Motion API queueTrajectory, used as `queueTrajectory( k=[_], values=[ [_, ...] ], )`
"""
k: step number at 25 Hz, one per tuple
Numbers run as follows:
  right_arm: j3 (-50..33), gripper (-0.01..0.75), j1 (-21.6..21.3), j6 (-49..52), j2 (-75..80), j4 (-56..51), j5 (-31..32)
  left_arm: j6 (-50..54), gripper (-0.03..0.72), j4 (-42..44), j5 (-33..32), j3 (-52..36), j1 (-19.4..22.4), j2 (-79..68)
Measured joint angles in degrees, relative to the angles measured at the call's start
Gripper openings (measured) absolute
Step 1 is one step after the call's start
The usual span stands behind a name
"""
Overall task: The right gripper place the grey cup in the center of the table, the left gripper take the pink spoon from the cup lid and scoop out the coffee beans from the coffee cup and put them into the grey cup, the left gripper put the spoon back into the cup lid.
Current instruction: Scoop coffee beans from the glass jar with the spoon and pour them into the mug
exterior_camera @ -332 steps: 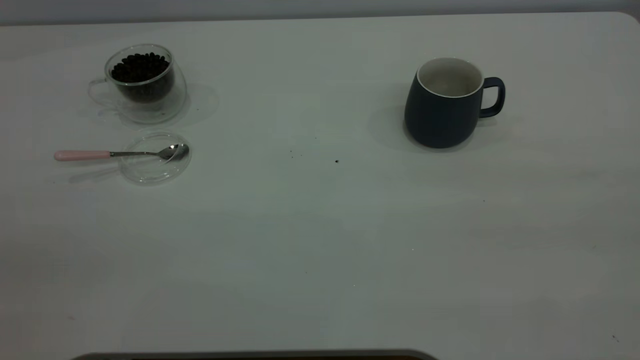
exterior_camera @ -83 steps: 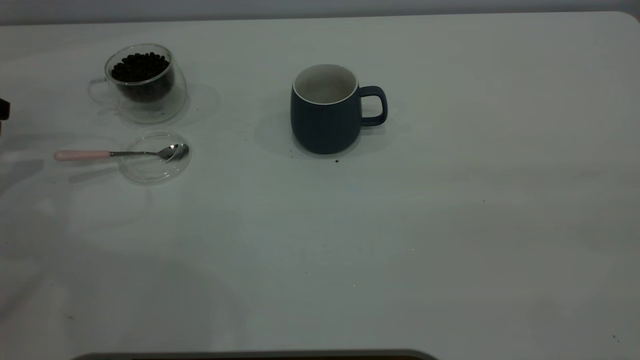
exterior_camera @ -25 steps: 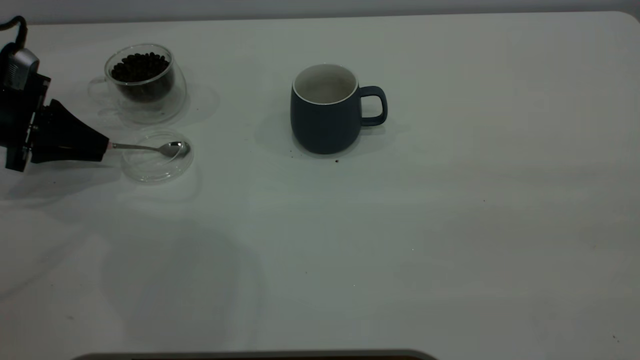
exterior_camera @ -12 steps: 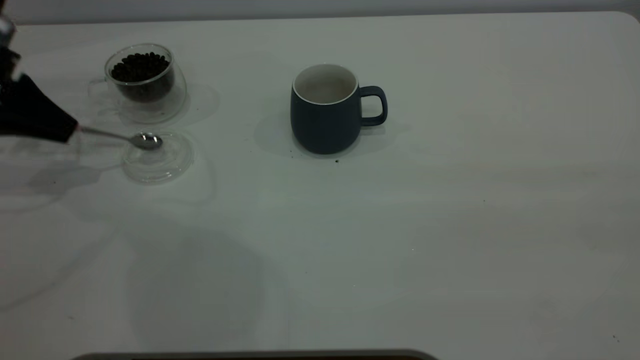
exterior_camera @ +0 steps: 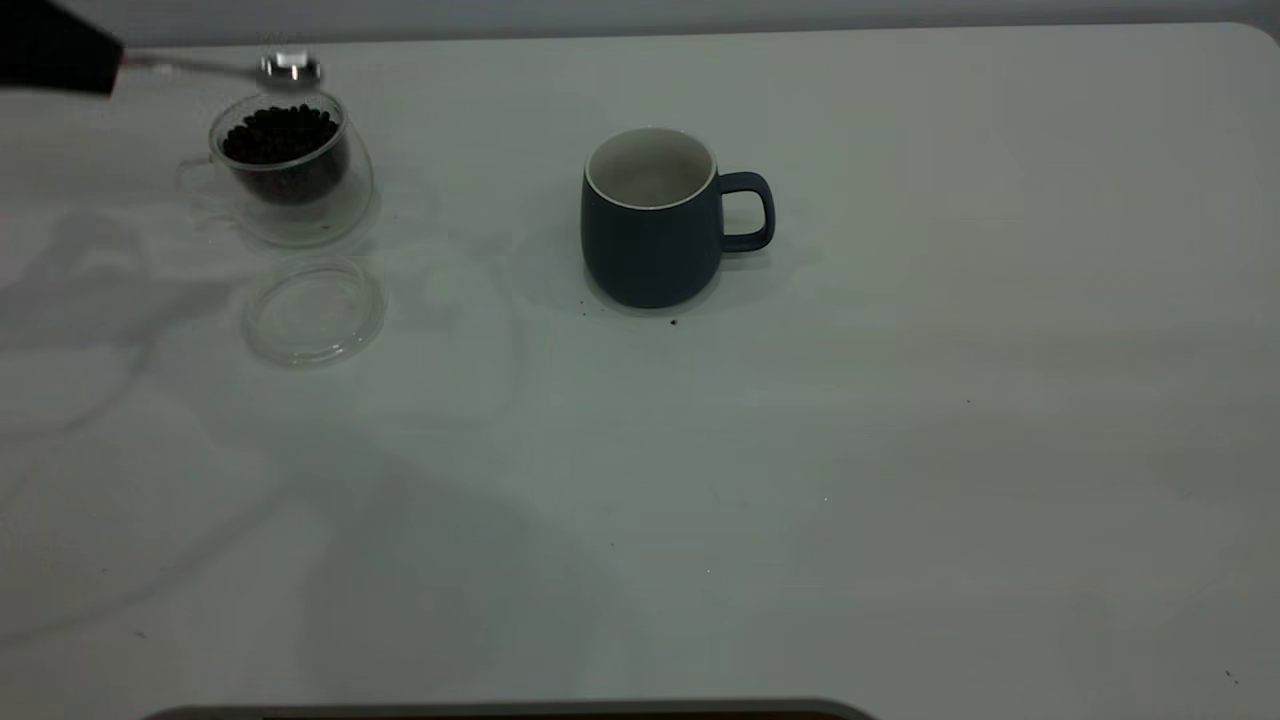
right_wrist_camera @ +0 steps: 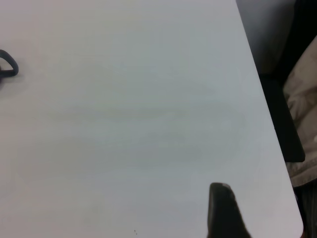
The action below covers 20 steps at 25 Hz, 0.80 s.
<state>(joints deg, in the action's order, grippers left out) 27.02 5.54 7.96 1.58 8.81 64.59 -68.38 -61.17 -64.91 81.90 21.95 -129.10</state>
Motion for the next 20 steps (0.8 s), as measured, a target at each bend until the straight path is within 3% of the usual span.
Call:
queueTrajectory(
  k=[10, 20],
  values=[
    [0.0, 0.463, 0.0, 0.0, 0.0, 0.0, 0.0, -2.0, 0.111, -1.1, 13.9, 1.5, 0.0, -1.4],
    [0.0, 0.463, 0.0, 0.0, 0.0, 0.0, 0.0, -3.4, 0.111, -2.4, 15.7, 1.5, 0.0, -7.5]
  ],
)
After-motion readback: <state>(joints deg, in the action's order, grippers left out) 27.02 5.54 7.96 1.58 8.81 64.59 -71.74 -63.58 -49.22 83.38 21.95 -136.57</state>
